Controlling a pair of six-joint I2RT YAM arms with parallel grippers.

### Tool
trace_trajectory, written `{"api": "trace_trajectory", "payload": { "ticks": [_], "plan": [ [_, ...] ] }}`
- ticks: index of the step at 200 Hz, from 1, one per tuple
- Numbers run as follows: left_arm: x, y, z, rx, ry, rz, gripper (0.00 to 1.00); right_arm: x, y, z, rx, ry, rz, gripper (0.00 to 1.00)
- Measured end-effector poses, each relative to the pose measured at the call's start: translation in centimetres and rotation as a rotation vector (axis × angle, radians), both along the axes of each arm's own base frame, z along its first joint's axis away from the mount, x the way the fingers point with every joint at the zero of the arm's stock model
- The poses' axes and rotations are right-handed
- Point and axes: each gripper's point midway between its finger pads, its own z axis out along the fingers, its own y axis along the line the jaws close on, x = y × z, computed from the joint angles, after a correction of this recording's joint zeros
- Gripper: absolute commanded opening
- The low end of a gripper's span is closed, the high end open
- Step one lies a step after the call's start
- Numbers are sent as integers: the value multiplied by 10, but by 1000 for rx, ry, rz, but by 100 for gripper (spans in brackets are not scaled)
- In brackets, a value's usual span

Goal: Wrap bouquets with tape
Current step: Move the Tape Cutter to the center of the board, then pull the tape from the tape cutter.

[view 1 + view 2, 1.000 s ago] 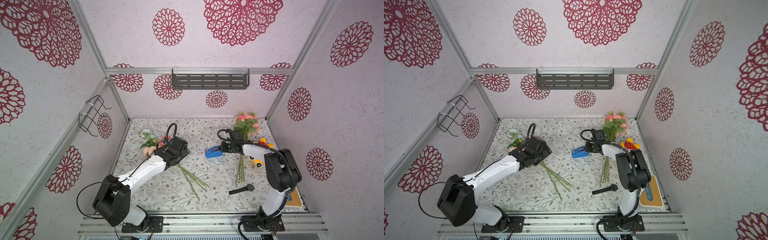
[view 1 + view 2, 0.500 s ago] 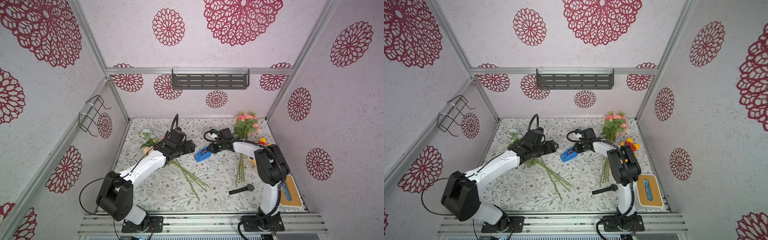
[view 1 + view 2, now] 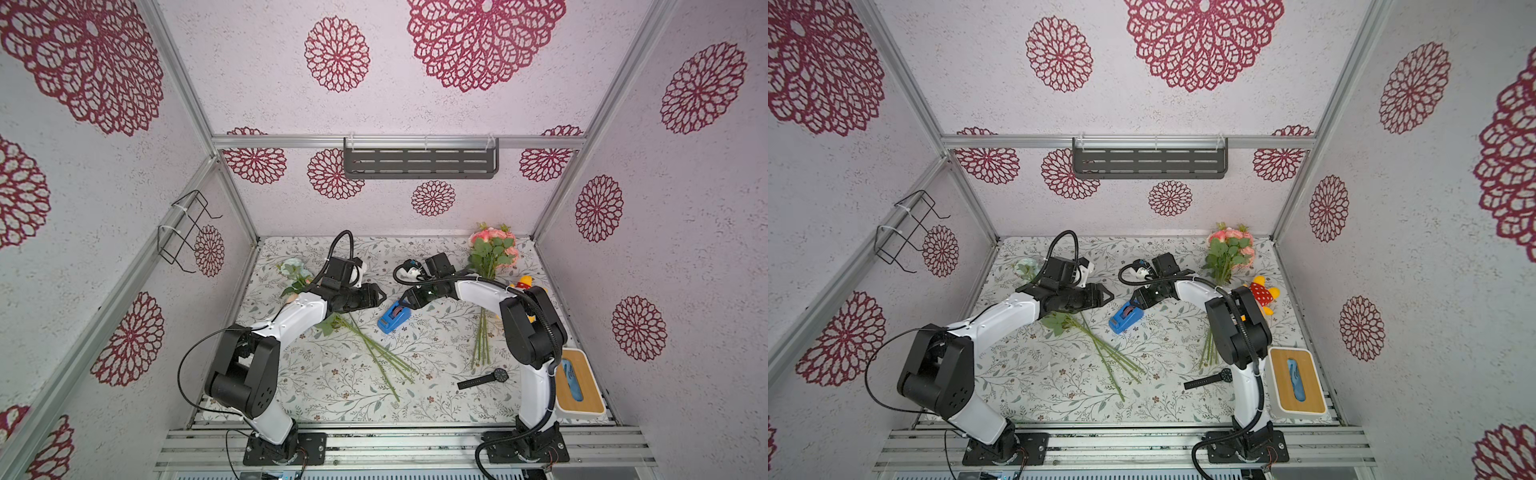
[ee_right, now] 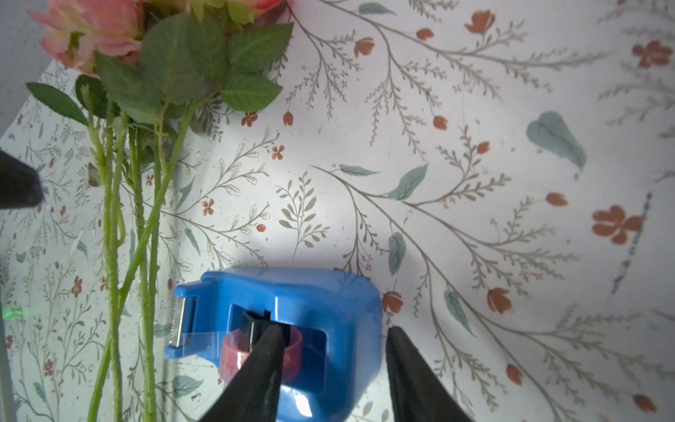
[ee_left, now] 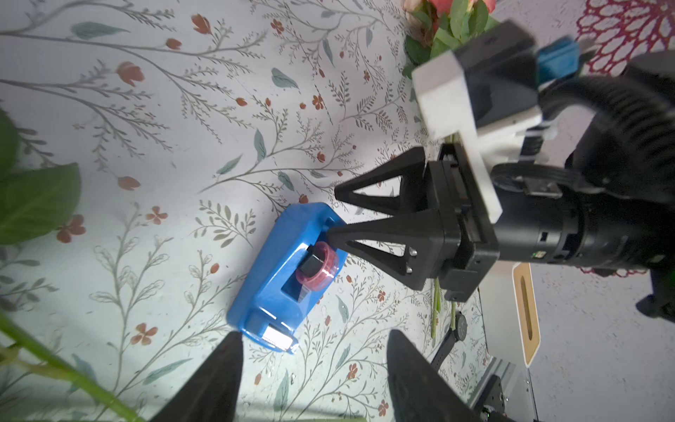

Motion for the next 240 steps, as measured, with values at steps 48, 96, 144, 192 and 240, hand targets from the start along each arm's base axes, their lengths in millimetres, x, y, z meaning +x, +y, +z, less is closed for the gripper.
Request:
{"api": "trace_trajectory", "payload": {
  "ticks": [48,96,144,192,240],
  "plan": [
    [-5,-11,-14,11,34,-102,57,0,-17,17,0,5,-152,48],
    [3,-17,-23,73,52,-182,44,-17,-39,19,51,72,-346,45],
    [-4,-18,-39,108,93,-226,40,-16,-40,6,76,114,-421,45],
    [-8,-28,-53,133,115,-258,34,-11,-30,-5,83,128,-429,45],
    [-9,-30,-58,139,123,-263,28,-11,-31,-12,79,135,-436,43]
  ]
}}
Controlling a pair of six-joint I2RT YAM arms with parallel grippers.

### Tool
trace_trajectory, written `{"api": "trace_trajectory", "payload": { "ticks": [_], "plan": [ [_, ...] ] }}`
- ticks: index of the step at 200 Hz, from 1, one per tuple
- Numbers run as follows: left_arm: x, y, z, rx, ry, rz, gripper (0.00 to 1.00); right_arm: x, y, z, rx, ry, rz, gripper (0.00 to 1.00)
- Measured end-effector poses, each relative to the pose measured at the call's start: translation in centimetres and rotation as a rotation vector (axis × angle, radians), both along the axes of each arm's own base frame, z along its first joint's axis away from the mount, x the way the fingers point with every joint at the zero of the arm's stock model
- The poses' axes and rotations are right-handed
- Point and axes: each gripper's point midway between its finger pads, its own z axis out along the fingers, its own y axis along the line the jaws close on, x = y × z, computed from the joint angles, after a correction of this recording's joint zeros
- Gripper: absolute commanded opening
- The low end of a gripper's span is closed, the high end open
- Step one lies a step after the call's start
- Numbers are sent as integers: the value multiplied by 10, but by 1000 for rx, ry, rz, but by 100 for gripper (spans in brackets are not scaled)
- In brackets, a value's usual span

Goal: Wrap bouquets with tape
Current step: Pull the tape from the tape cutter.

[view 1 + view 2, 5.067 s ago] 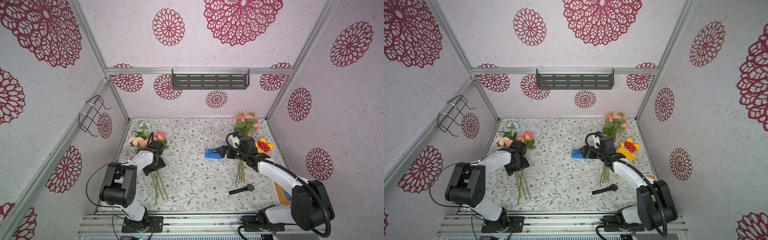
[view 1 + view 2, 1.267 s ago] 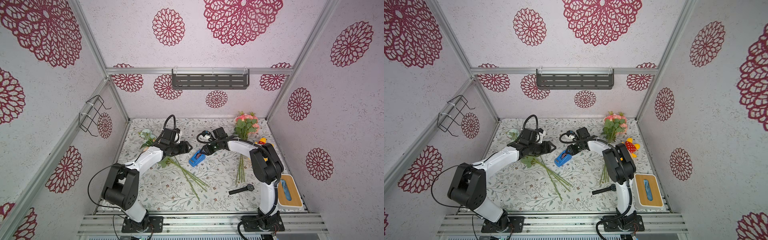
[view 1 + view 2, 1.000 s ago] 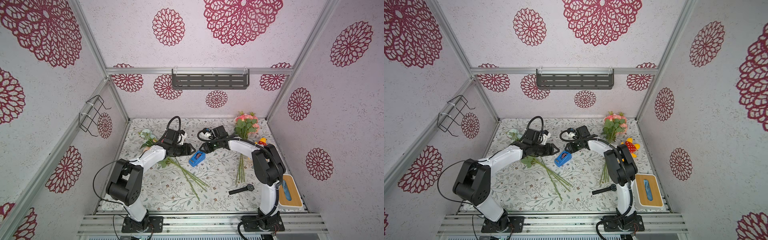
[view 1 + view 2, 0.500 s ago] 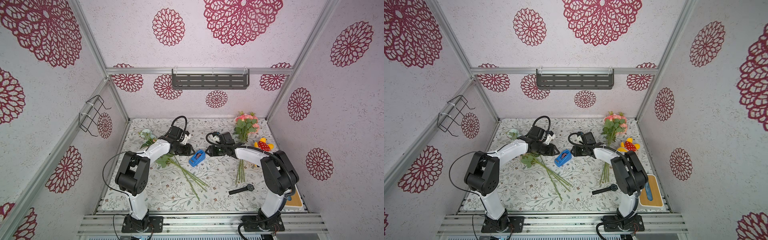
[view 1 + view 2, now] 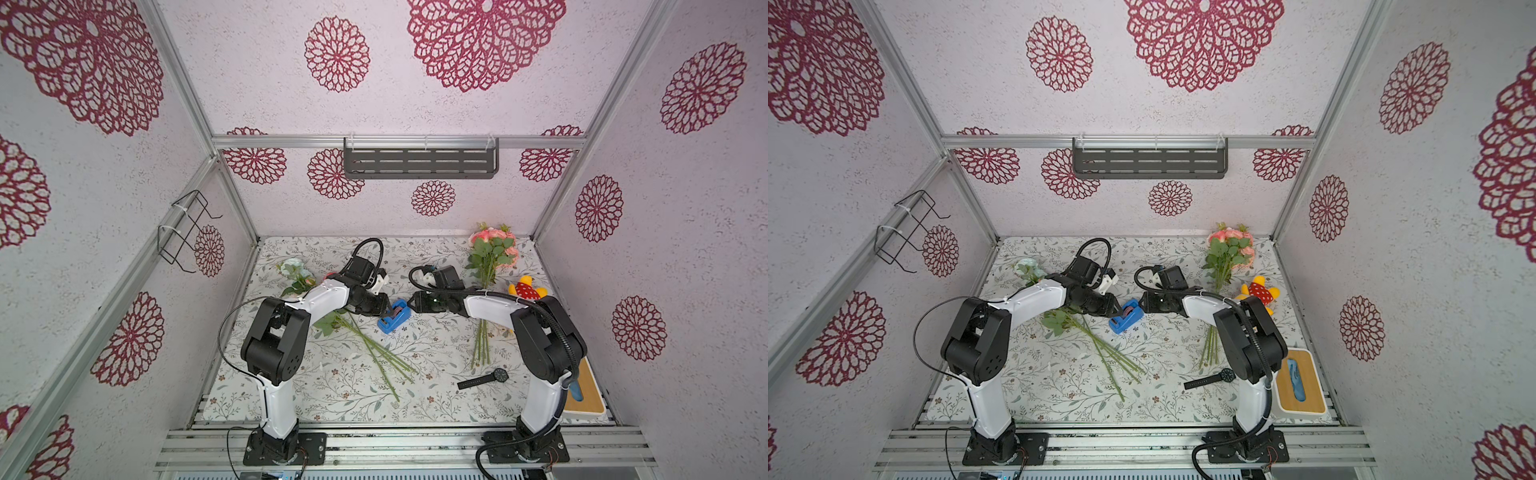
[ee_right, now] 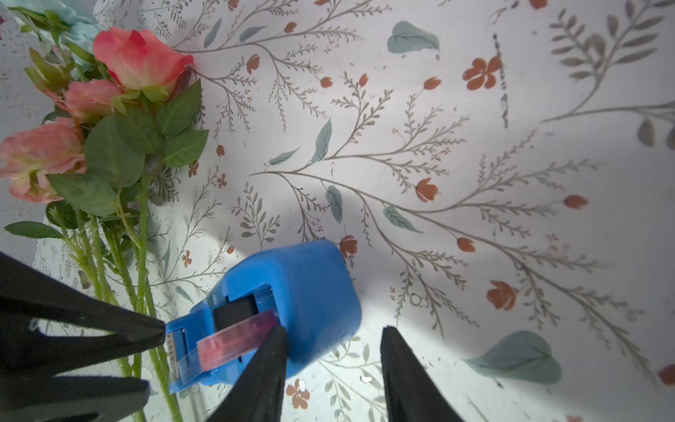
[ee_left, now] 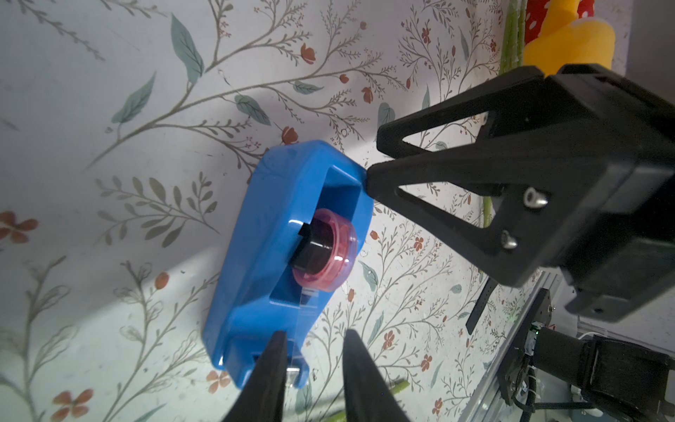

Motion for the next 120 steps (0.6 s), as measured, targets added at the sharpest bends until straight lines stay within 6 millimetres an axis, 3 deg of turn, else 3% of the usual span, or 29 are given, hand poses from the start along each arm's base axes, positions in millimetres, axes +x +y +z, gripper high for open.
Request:
{"api": "trace_trajectory", "payload": {
  "ticks": [37,78,120],
  "plan": [
    [1,0,-2,5,-4,-12,28,1,1,0,4,-5,1,43],
    [4,-4,-23,23,35,-38,28,1,2,0,14,-12,-1,43],
    [4,-6,-23,26,46,-65,27,0,5,-1,18,-14,6,43]
  ]
}}
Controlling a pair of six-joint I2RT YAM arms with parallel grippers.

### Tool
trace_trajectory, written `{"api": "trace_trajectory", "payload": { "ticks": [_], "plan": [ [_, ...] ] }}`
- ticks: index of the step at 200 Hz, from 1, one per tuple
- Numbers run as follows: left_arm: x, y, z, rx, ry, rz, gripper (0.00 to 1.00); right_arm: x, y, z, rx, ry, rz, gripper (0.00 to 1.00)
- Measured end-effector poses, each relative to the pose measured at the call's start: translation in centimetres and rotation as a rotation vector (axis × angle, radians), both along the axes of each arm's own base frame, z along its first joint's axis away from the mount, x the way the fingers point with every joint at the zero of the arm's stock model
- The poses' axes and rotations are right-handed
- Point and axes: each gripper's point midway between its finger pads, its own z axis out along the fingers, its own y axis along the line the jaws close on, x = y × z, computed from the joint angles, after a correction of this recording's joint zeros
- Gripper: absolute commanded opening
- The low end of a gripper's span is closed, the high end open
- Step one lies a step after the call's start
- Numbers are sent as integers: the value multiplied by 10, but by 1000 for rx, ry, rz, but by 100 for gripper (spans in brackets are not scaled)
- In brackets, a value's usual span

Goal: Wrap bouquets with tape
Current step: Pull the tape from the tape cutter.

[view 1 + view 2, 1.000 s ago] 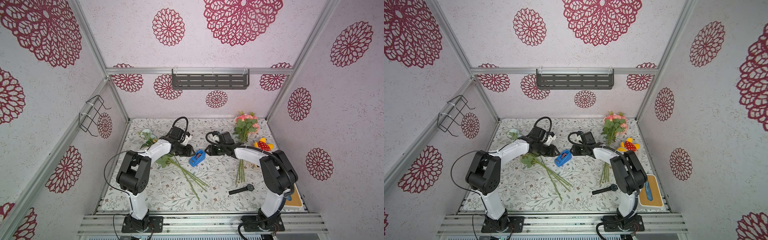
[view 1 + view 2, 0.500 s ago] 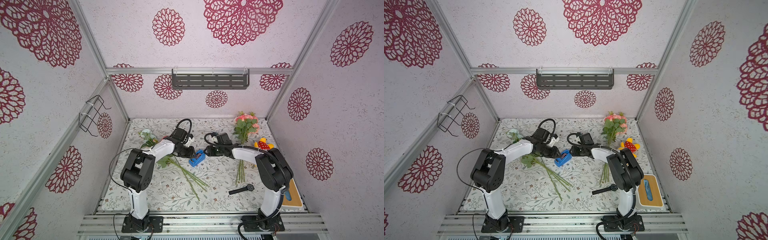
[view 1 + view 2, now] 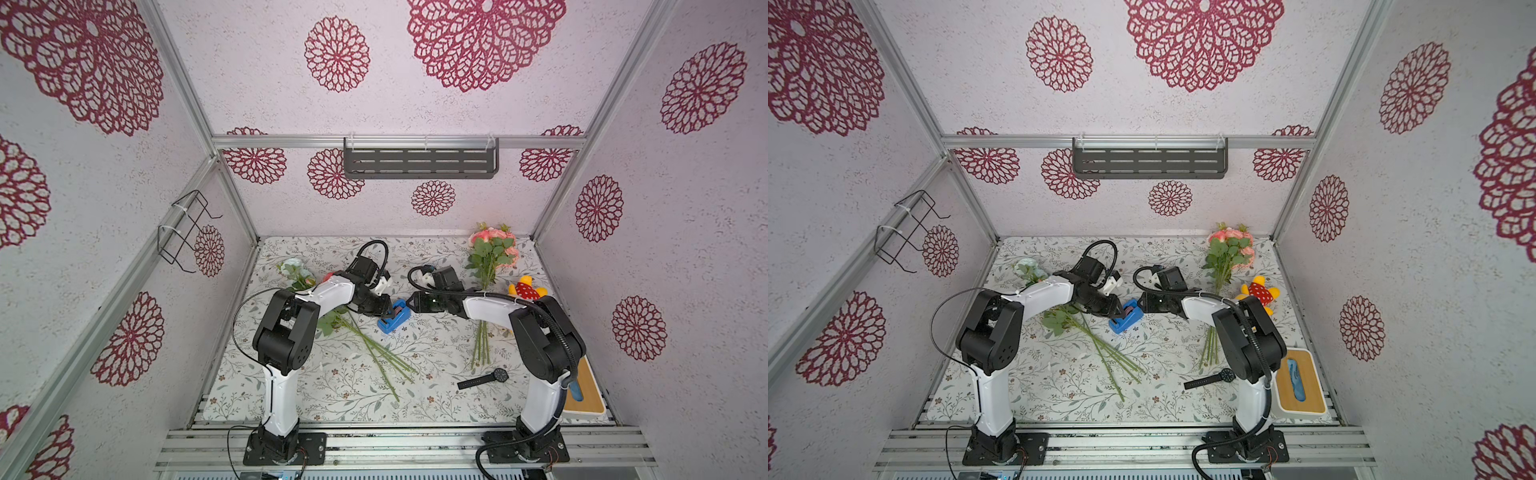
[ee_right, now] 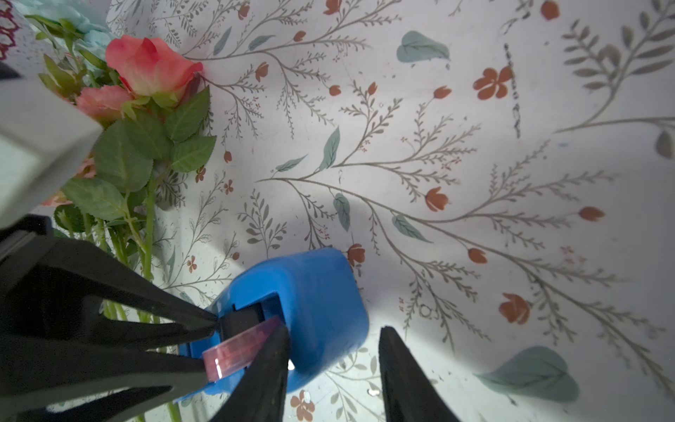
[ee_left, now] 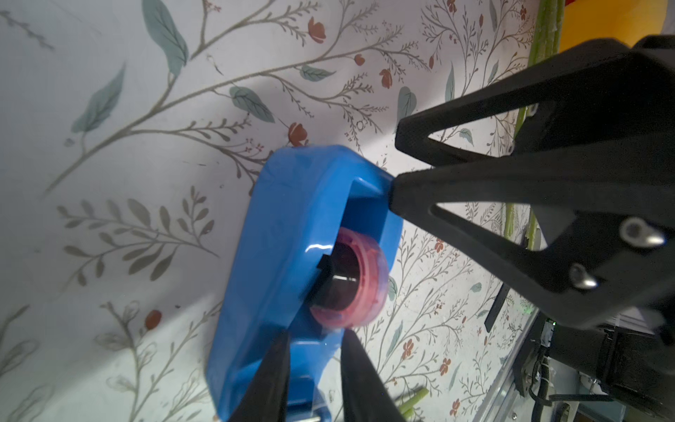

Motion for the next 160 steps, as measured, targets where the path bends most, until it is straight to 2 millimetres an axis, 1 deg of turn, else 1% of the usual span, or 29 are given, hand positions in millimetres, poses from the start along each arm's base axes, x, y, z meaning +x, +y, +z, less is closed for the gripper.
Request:
{"api": "trace_trajectory", "payload": {
  "ticks": [58,69,107,160],
  "plan": [
    [-8,-2,-3,-11,31,-37,18,0,2,-1,2,-4,3,43],
    [-9,-1,-3,-9,32,-43,15,0,2,-1,2,-5,3,43],
    [-13,0,-4,-3,47,-47,0,1,3,-2,3,-8,4,43],
    [-14,-1,-3,-11,61,-40,0,1,5,-2,-11,-18,1,42]
  ]
}}
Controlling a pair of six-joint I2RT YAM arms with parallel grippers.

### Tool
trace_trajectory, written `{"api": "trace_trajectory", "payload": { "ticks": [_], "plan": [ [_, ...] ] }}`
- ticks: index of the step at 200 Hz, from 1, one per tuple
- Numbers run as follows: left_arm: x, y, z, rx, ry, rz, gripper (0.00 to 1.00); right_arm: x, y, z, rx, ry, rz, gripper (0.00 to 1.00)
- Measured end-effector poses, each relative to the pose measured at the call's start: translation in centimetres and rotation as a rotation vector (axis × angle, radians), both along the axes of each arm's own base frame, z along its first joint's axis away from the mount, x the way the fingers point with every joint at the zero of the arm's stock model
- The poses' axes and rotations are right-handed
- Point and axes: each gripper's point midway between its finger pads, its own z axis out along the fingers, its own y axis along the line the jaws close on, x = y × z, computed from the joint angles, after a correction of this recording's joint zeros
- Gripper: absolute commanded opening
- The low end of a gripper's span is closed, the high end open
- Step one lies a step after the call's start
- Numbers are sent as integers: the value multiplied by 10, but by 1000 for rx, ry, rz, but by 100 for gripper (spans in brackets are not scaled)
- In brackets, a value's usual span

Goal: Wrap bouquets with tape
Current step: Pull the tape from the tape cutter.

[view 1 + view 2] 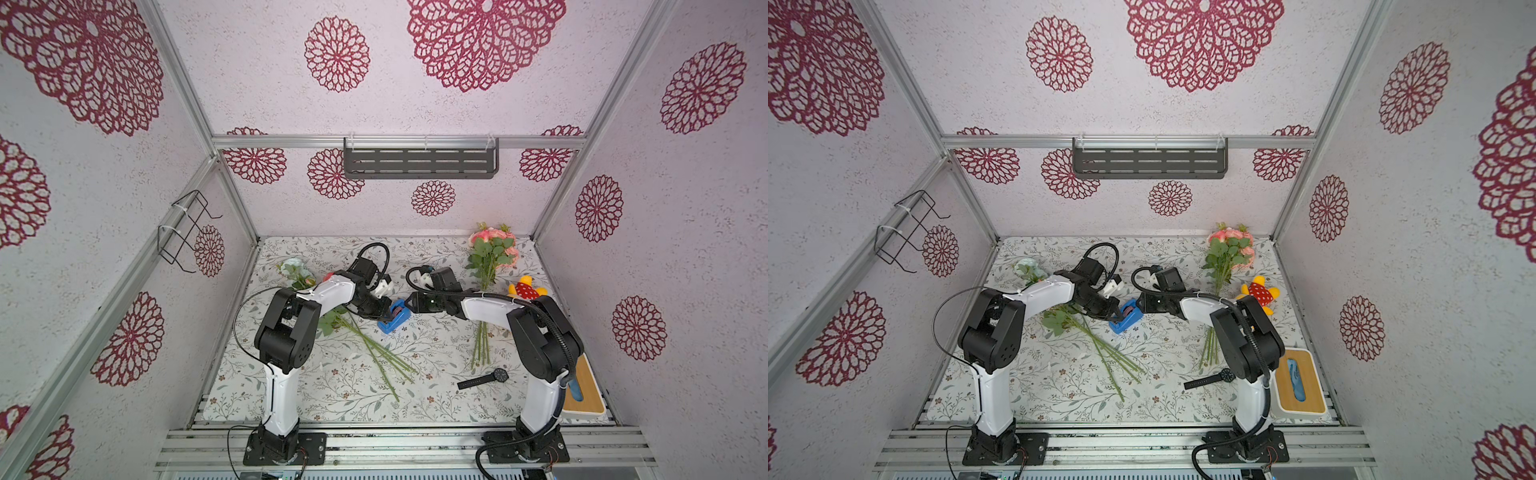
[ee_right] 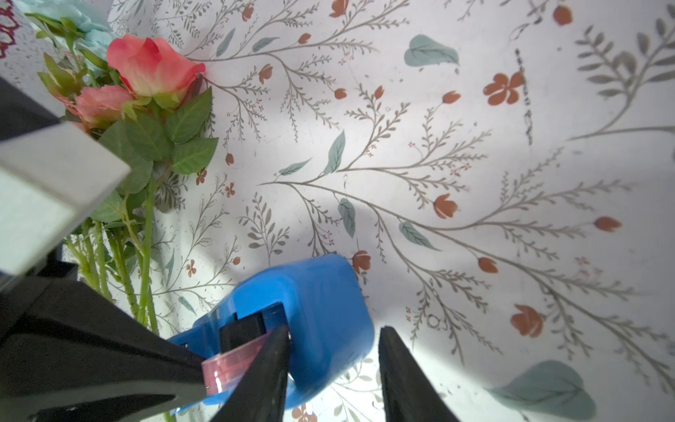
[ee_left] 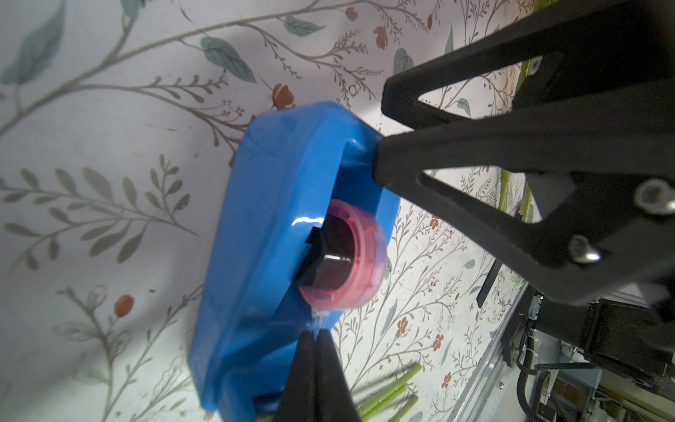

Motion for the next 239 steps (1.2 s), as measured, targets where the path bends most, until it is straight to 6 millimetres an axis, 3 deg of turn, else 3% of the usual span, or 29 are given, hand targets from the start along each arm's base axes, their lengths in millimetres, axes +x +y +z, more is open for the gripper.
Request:
{"api": "trace_trajectory", "payload": {
  "ticks": [80,185,239],
  "plan": [
    [-16,3,37,-65,45,6,0,-1,4,-4,-40,-22,-6,41],
    [-65,33,38,-1,169,23,0,-4,8,-5,-51,-28,-14,38],
    [-66,52,37,16,183,71,0,-4,10,-4,-42,-21,-30,38]
  ]
}}
